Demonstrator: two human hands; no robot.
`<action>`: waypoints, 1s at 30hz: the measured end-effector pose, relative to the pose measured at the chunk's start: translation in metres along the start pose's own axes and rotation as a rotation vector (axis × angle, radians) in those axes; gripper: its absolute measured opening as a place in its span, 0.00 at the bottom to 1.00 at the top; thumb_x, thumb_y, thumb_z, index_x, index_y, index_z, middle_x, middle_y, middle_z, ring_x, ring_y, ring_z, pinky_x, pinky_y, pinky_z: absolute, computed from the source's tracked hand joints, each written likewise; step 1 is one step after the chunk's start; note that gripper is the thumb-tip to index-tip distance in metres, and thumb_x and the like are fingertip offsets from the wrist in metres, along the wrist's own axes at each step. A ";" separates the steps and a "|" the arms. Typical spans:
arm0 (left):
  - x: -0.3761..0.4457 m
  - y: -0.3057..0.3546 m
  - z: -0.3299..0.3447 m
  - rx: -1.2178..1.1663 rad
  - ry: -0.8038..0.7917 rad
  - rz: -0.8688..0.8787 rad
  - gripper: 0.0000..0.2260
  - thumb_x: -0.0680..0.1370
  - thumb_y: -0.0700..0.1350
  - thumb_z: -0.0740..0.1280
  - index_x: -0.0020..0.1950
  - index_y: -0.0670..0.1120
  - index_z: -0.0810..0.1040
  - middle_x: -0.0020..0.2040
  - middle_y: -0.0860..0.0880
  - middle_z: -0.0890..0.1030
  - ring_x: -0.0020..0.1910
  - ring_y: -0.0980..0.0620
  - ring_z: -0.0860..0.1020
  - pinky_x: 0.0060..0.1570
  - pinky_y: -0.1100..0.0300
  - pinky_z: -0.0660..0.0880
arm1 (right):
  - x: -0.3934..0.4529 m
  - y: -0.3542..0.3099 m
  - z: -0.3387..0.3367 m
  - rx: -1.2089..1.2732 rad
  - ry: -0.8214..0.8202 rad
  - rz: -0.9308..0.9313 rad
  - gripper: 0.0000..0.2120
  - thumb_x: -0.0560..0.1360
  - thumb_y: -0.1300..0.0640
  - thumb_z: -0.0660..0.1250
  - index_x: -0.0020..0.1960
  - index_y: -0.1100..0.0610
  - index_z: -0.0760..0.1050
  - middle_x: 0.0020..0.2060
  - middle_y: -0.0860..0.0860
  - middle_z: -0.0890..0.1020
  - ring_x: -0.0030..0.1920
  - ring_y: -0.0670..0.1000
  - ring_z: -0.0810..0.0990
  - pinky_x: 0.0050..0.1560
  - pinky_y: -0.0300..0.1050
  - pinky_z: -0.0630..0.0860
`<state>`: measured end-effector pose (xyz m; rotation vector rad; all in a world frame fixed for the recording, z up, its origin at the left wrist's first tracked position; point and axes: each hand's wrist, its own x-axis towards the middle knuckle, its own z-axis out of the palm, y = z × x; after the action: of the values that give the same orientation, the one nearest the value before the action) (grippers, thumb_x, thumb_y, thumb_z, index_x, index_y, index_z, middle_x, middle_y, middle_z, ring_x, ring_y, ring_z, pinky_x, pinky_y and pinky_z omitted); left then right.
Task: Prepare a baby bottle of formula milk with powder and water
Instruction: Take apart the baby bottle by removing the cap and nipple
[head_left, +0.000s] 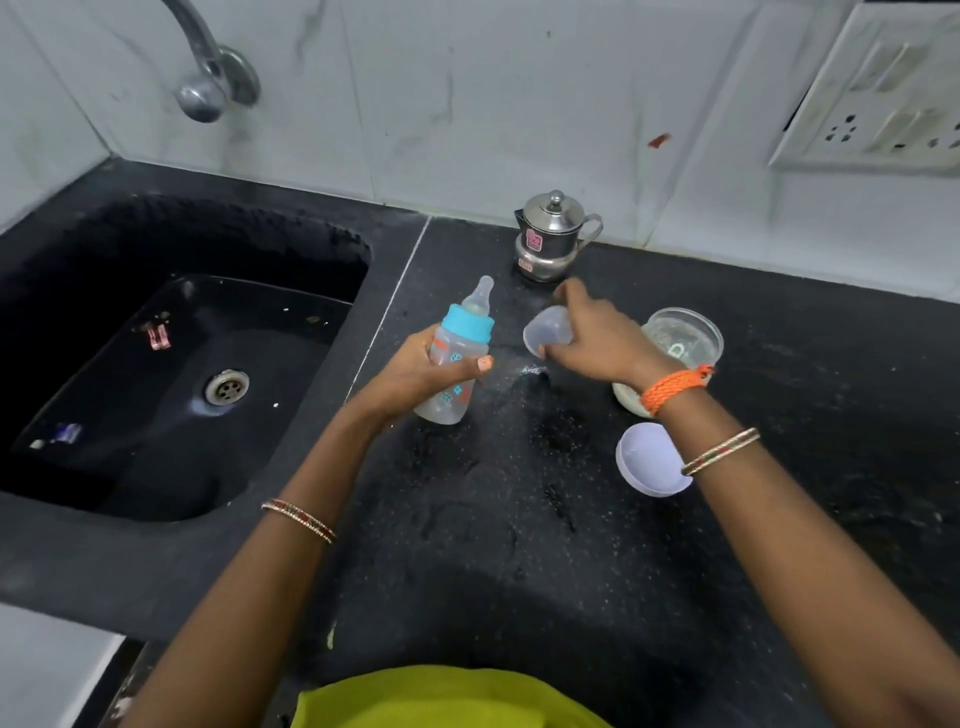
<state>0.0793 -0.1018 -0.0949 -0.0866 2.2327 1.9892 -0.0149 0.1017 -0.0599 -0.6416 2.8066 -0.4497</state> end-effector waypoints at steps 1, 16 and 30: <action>0.001 0.000 0.002 0.055 0.028 0.005 0.11 0.72 0.47 0.72 0.52 0.51 0.73 0.45 0.51 0.79 0.43 0.57 0.79 0.43 0.64 0.74 | 0.001 -0.003 0.008 -0.071 -0.044 0.017 0.26 0.72 0.54 0.69 0.65 0.58 0.62 0.60 0.60 0.76 0.59 0.64 0.76 0.53 0.55 0.73; -0.001 0.023 0.053 0.916 0.540 0.225 0.18 0.70 0.55 0.67 0.54 0.45 0.71 0.45 0.48 0.79 0.43 0.45 0.77 0.39 0.53 0.70 | -0.020 -0.050 0.022 0.754 0.186 0.162 0.28 0.65 0.27 0.63 0.39 0.53 0.77 0.38 0.49 0.84 0.40 0.48 0.83 0.41 0.45 0.77; -0.013 0.058 0.036 0.145 -0.239 0.002 0.17 0.62 0.50 0.72 0.46 0.43 0.78 0.37 0.49 0.82 0.37 0.51 0.81 0.41 0.55 0.78 | -0.042 -0.045 0.010 1.023 0.354 -0.203 0.18 0.68 0.47 0.68 0.25 0.53 0.69 0.21 0.44 0.72 0.24 0.46 0.71 0.28 0.43 0.68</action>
<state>0.0862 -0.0599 -0.0400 0.1609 2.2119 1.7283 0.0423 0.0794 -0.0470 -0.6108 2.2814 -1.9876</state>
